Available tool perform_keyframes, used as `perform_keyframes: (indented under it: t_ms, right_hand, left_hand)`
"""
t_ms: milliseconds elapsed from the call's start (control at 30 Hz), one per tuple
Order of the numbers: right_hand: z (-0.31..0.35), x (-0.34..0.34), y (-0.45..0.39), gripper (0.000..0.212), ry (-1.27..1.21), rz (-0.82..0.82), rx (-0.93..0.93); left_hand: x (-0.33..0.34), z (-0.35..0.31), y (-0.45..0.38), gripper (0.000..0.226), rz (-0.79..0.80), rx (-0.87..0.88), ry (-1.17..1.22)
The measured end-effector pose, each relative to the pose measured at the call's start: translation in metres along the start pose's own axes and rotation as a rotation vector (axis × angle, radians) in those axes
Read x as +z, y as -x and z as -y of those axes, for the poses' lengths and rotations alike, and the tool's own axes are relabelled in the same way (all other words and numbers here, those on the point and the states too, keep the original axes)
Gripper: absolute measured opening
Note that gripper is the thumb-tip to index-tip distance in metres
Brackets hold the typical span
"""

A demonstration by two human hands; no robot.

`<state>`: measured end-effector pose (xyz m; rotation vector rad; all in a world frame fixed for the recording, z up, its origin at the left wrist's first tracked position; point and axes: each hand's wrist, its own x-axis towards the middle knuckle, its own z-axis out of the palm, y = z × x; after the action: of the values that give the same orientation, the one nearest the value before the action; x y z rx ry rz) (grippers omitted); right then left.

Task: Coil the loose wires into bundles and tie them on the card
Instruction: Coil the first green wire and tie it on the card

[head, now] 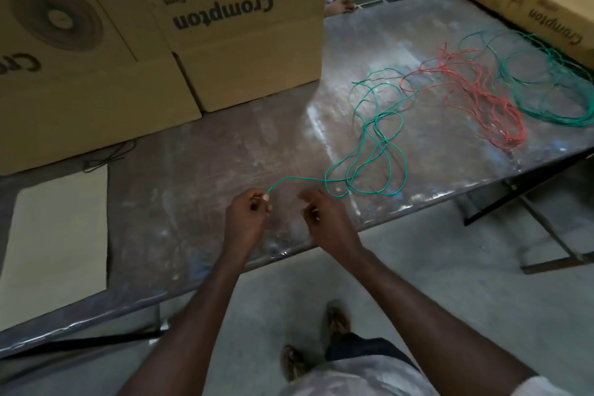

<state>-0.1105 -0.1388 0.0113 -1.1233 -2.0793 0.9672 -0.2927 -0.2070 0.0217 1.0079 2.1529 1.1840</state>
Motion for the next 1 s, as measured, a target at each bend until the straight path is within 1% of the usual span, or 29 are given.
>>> perform_keyframes:
  t_ms: [133, 200, 267, 333, 367, 433, 500, 567, 600, 700, 733, 833, 900, 967, 1000]
  right_hand:
    - [-0.031, -0.030, -0.007, 0.038, 0.076, -0.070, 0.126]
    - [-0.048, -0.051, -0.012, 0.035, 0.119, -0.116, 0.173]
    - [-0.068, -0.072, -0.018, 0.035, 0.201, -0.168, 0.204]
    - [-0.088, -0.090, -0.023, 0.040, 0.247, -0.185, 0.262]
    - [-0.096, -0.097, -0.023, 0.044, 0.259, -0.171, 0.292]
    - [-0.111, -0.108, -0.027, 0.053, 0.291, -0.105, 0.326]
    - [-0.125, -0.112, -0.030, 0.059, 0.333, -0.021, 0.342]
    - [-0.134, -0.110, -0.032, 0.061, 0.352, 0.044, 0.318]
    - [-0.140, -0.108, -0.033, 0.057, 0.344, 0.069, 0.311]
    - [-0.139, -0.108, -0.038, 0.030, 0.382, 0.105, 0.333]
    - [-0.137, -0.108, -0.040, 0.025, 0.413, 0.096, 0.296]
    - [-0.128, -0.111, -0.041, 0.023, 0.519, 0.062, 0.157]
    - [-0.115, -0.112, -0.043, 0.023, 0.562, -0.009, 0.113]
    - [-0.098, -0.107, -0.049, 0.023, 0.595, -0.086, 0.068]
    - [-0.088, -0.102, -0.053, 0.024, 0.600, -0.099, 0.036]
  left_hand:
    - [0.026, 0.002, -0.011, 0.007, -0.005, 0.022, -0.161]
    - [0.039, 0.000, -0.015, 0.006, -0.022, 0.021, -0.243]
    - [0.049, -0.002, -0.022, 0.015, -0.036, 0.013, -0.279]
    - [0.058, -0.006, -0.026, 0.038, -0.038, 0.007, -0.284]
    - [0.062, -0.009, -0.025, 0.044, -0.034, 0.025, -0.287]
    - [0.071, -0.018, -0.020, 0.047, -0.035, 0.068, -0.283]
    - [0.079, -0.027, -0.016, 0.052, -0.082, 0.078, -0.304]
    - [0.084, -0.034, -0.015, 0.059, -0.148, 0.115, -0.364]
    - [0.086, -0.037, -0.016, 0.061, -0.168, 0.145, -0.396]
    - [0.090, -0.047, -0.018, 0.058, -0.166, 0.174, -0.461]
    - [0.090, -0.049, -0.018, 0.056, -0.158, 0.181, -0.460]
    - [0.090, -0.054, -0.018, 0.050, -0.116, 0.207, -0.434]
    - [0.089, -0.056, -0.021, 0.047, -0.081, 0.246, -0.389]
    - [0.090, -0.061, -0.022, 0.047, -0.025, 0.313, -0.305]
    - [0.091, -0.064, -0.022, 0.049, 0.007, 0.361, -0.273]
